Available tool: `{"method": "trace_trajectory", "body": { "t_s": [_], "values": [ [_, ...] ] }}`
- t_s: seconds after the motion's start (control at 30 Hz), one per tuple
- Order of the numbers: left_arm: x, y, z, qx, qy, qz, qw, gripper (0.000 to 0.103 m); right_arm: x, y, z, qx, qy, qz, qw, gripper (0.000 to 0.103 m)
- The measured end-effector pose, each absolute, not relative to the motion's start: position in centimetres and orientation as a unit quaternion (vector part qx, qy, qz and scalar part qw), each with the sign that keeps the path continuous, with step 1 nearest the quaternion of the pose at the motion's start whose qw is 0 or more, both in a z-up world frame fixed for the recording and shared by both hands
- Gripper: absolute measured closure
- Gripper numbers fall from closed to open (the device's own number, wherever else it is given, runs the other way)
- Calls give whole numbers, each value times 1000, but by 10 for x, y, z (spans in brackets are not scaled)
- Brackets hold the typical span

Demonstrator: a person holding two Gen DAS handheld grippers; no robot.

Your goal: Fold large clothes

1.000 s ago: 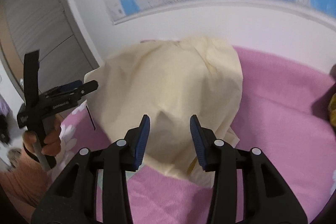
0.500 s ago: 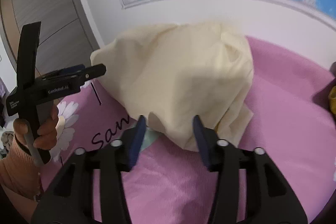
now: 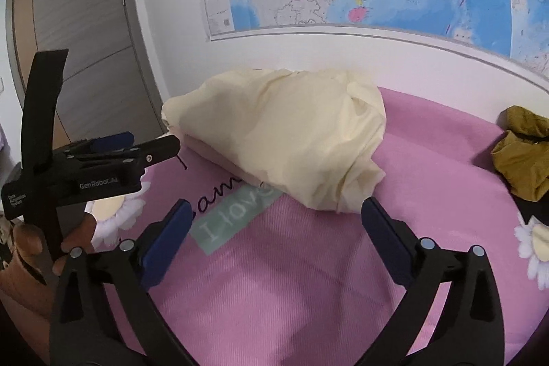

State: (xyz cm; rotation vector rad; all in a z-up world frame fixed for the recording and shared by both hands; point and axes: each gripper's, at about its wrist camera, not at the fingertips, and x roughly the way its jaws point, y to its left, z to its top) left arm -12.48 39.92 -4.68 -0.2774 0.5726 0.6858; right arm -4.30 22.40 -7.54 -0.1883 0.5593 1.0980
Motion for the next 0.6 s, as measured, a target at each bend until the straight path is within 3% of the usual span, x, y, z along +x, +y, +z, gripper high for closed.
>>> {"method": "trace_trajectory", "body": {
  "t_s": [0.6],
  "values": [
    [-151,369,-49,-129,286,368,875,7,-74,199,-79,-101,258,521,807,6]
  ]
}}
